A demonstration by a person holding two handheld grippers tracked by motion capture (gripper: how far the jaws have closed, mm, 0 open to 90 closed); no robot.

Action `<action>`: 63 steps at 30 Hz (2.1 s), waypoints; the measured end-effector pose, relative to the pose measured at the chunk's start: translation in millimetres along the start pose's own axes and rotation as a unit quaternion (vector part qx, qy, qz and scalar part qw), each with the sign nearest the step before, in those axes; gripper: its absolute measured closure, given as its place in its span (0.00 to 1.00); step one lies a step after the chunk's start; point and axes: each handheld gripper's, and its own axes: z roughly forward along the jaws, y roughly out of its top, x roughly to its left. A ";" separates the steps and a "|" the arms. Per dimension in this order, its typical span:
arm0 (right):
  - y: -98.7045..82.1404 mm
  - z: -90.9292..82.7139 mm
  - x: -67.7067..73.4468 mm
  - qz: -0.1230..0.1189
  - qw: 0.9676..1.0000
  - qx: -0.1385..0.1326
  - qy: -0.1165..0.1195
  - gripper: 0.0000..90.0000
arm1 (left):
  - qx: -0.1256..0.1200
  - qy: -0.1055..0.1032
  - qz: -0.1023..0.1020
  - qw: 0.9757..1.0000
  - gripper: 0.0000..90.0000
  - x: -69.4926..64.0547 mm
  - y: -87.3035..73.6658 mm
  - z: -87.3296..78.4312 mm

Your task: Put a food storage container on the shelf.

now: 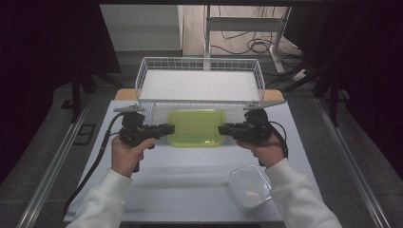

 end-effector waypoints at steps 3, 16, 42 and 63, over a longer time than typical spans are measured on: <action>4.6 -2.2 -1.4 0.003 1.000 -0.007 0.000 0.85 | 0.001 0.001 0.002 1.000 0.89 0.7 8.0 0.4; 34.4 -6.4 -8.5 0.002 1.000 -0.024 -0.004 0.86 | -0.005 0.005 0.020 1.000 0.89 2.4 47.3 -4.3; 87.5 -7.5 -57.3 0.052 0.997 -0.045 0.018 0.88 | 0.001 0.006 0.016 1.000 0.89 20.7 114.1 20.7; 98.8 13.3 -101.5 0.138 0.989 -0.032 0.036 0.89 | 0.046 -0.014 -0.043 0.998 0.89 57.4 138.6 54.1</action>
